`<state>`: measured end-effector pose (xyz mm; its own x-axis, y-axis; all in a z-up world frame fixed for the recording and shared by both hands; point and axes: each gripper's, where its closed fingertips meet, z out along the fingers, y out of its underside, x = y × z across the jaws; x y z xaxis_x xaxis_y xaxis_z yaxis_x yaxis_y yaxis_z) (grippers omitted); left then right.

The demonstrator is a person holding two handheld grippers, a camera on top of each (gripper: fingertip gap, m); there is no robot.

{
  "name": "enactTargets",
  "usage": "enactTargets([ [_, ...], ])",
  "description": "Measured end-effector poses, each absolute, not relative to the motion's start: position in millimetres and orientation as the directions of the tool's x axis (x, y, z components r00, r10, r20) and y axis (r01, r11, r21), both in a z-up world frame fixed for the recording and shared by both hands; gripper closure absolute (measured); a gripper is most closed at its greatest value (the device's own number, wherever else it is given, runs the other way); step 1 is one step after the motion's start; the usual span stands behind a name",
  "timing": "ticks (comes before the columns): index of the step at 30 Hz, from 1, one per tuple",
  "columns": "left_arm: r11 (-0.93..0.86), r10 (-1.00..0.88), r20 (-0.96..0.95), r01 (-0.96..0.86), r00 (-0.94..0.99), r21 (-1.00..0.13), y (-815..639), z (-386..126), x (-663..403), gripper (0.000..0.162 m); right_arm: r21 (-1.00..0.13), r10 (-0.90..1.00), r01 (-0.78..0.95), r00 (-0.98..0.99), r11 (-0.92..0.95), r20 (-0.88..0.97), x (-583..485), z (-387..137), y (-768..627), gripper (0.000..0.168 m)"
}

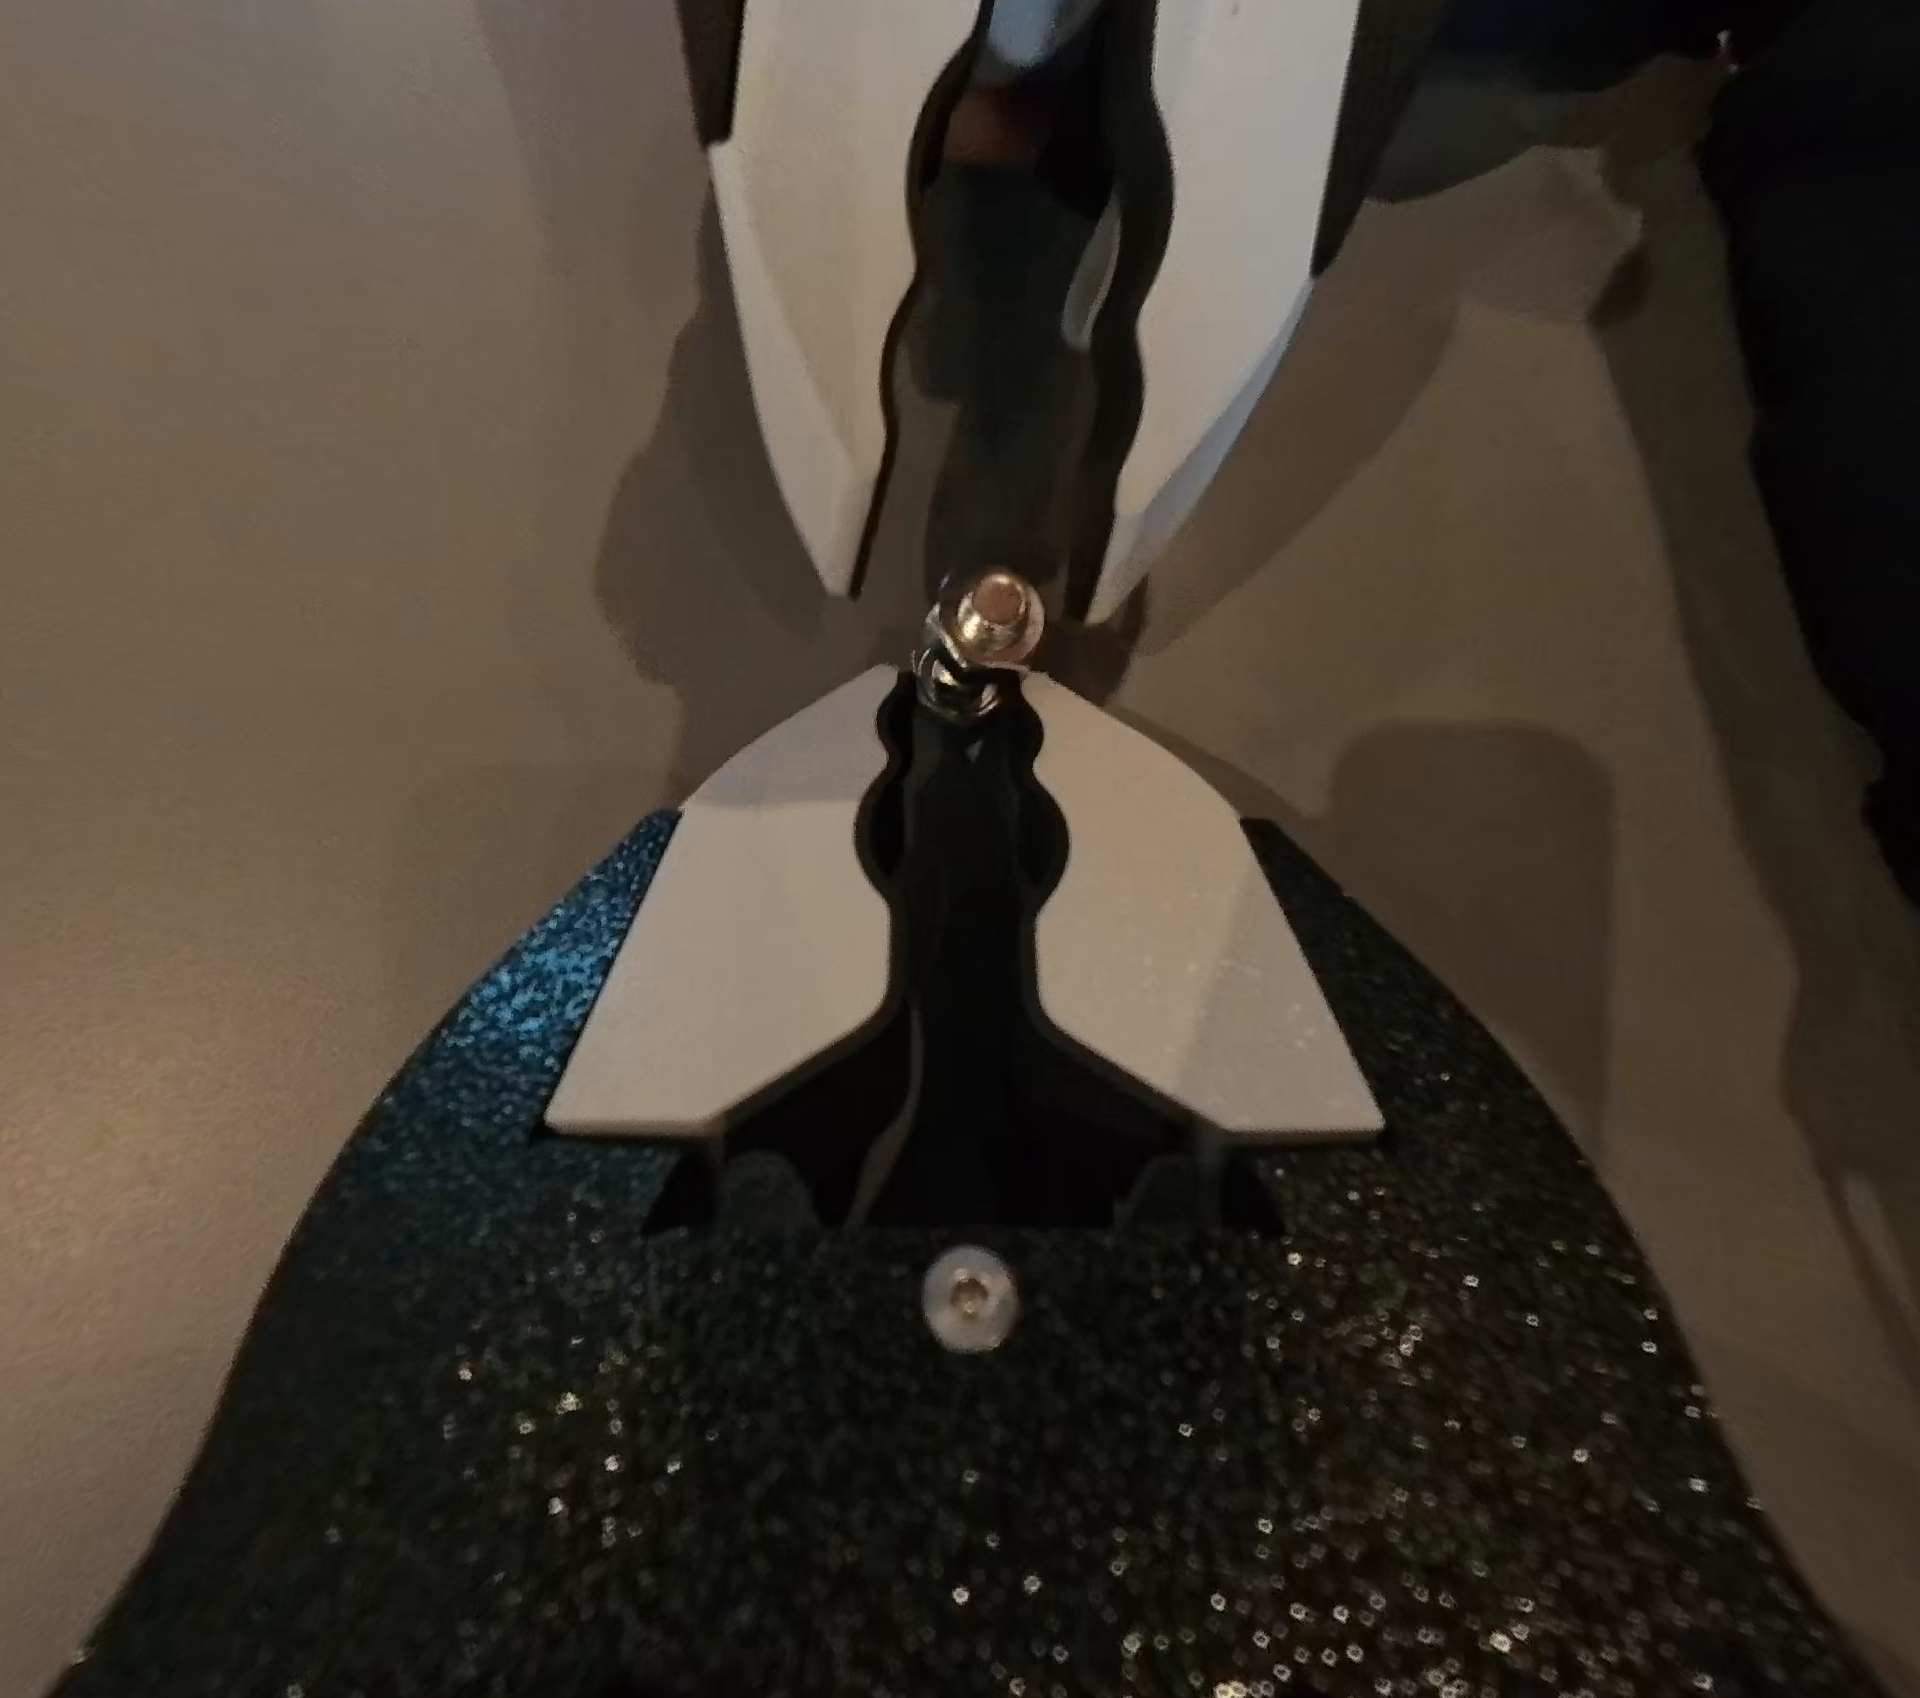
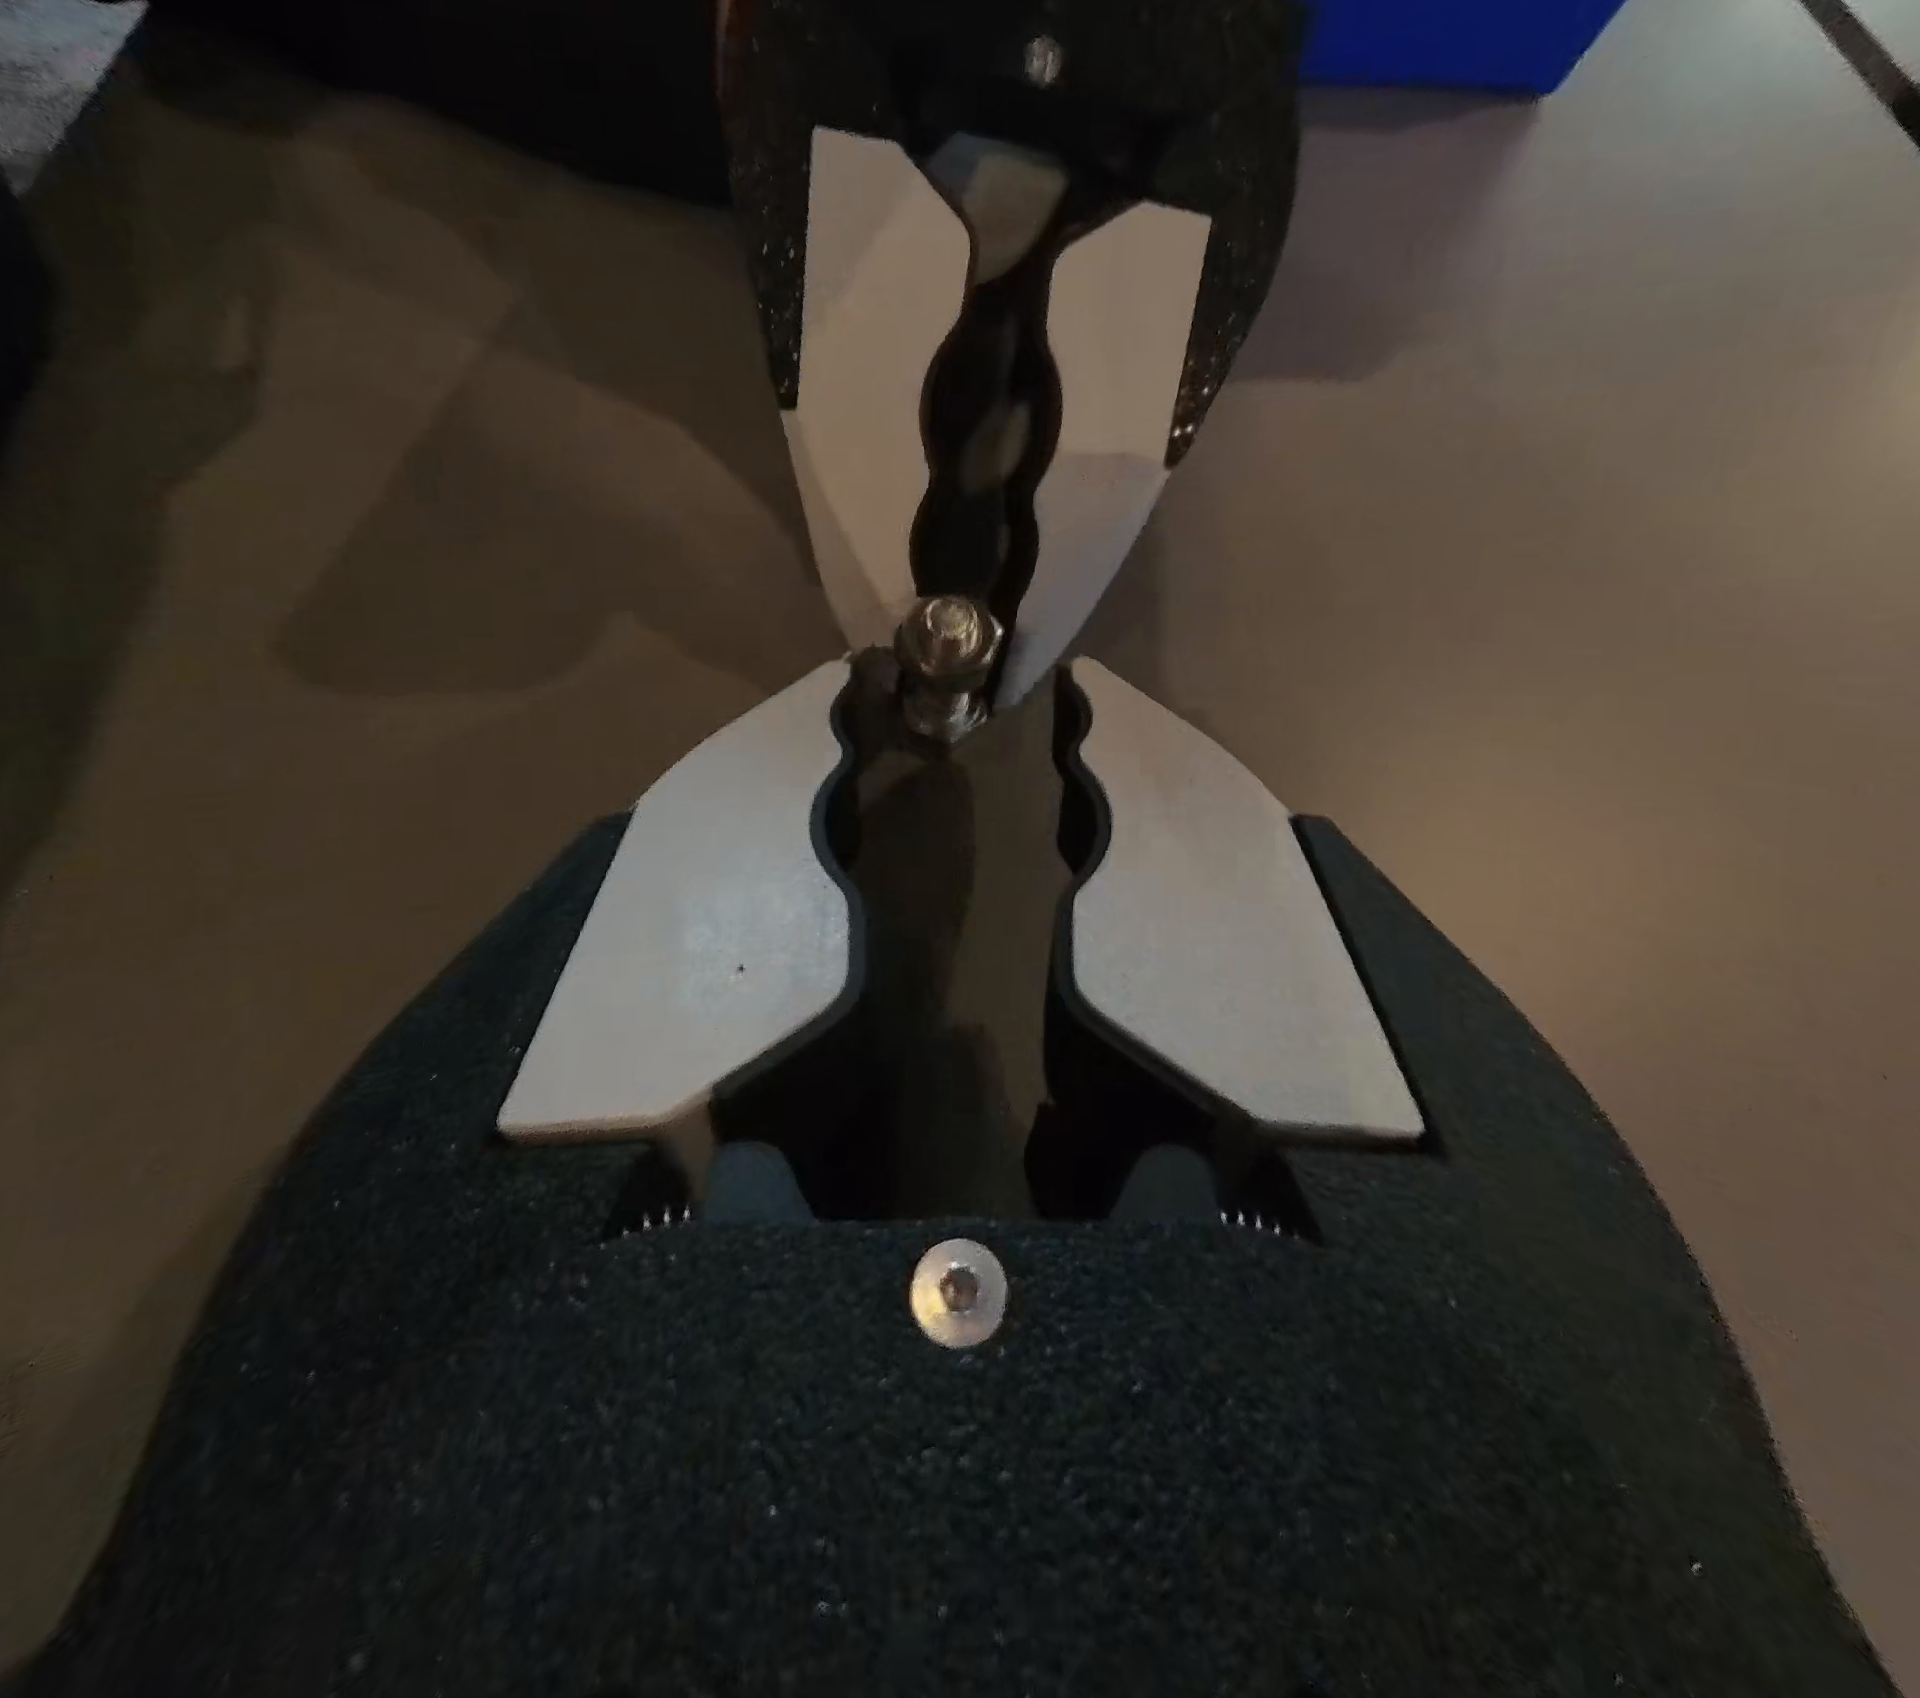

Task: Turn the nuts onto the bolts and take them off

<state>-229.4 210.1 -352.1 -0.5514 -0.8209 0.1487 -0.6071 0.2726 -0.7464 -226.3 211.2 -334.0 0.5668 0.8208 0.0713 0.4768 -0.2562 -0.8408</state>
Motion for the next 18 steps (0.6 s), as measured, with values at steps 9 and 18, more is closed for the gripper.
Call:
enactTargets([
  [9, 0.281, -0.903, 0.019, -0.625, -0.429, -0.728, 230, -357, -231, 0.060, -0.825, 0.823, 0.512, 0.558, -0.238, 0.108, -232, -332, 212, 0.150],
  [18, 0.134, -0.978, -0.068, -0.343, -0.198, -0.930, 246, -301, -230, 0.026, -0.873, 0.696, 0.418, 0.705, -0.252, 0.137, -203, -263, 185, 0.150],
])
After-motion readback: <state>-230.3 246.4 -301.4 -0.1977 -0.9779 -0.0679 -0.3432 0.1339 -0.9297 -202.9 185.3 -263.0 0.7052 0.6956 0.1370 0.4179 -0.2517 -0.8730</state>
